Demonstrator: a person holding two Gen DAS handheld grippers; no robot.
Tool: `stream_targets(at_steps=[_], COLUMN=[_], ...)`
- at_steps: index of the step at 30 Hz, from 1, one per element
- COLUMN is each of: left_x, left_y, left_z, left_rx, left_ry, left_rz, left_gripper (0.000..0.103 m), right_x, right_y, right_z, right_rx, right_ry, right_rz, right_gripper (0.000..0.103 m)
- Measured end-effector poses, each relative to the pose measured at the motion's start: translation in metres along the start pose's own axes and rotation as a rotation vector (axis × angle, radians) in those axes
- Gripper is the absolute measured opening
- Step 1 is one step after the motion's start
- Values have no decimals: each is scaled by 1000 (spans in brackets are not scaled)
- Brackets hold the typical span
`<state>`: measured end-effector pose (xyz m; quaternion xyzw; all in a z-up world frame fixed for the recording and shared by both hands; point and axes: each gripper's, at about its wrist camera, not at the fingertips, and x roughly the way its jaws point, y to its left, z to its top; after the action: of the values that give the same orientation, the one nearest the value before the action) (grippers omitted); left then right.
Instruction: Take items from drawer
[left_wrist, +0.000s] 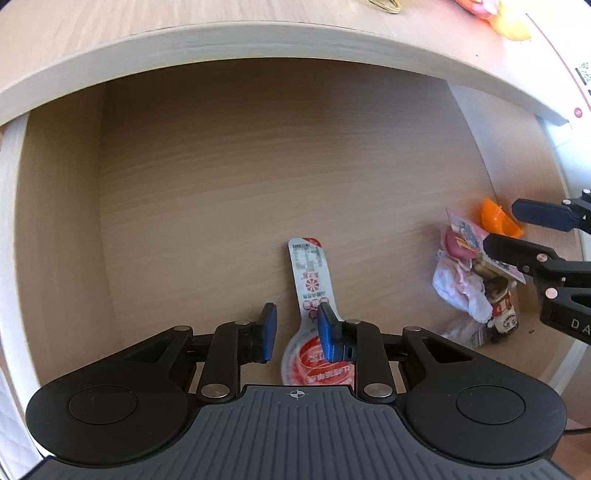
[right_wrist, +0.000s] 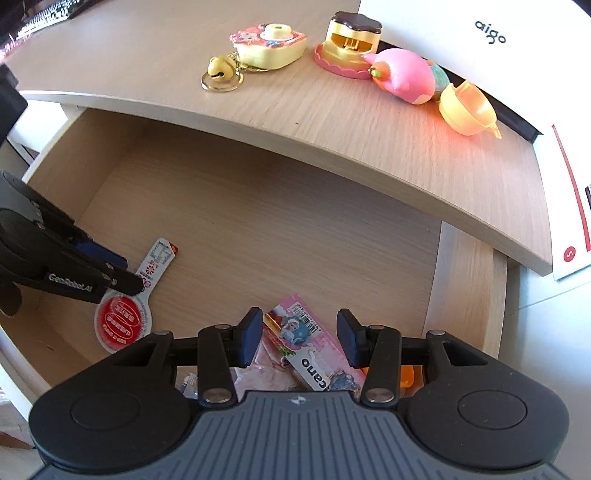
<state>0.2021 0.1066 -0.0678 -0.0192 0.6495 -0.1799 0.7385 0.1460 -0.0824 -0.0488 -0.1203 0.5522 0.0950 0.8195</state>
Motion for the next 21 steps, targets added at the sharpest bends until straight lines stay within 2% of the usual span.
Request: stream_targets(at_steps=[4,12,21], left_x=[4,12,10], left_y=[-11,-44,-44], left_z=[5,7,7], left_rx=[16,166,182], left_ry=[1,-32,-36], left_rz=[-5,100,117], left_gripper=[28,28,26], right_x=[-3,-5,-5], right_y=[5,-3,-19], right_z=[0,-5,-6], right_rx=[19,25,61], right_ry=[-3,0,-4], right_rz=[-1,-21,-46], right_gripper=[44,44,44])
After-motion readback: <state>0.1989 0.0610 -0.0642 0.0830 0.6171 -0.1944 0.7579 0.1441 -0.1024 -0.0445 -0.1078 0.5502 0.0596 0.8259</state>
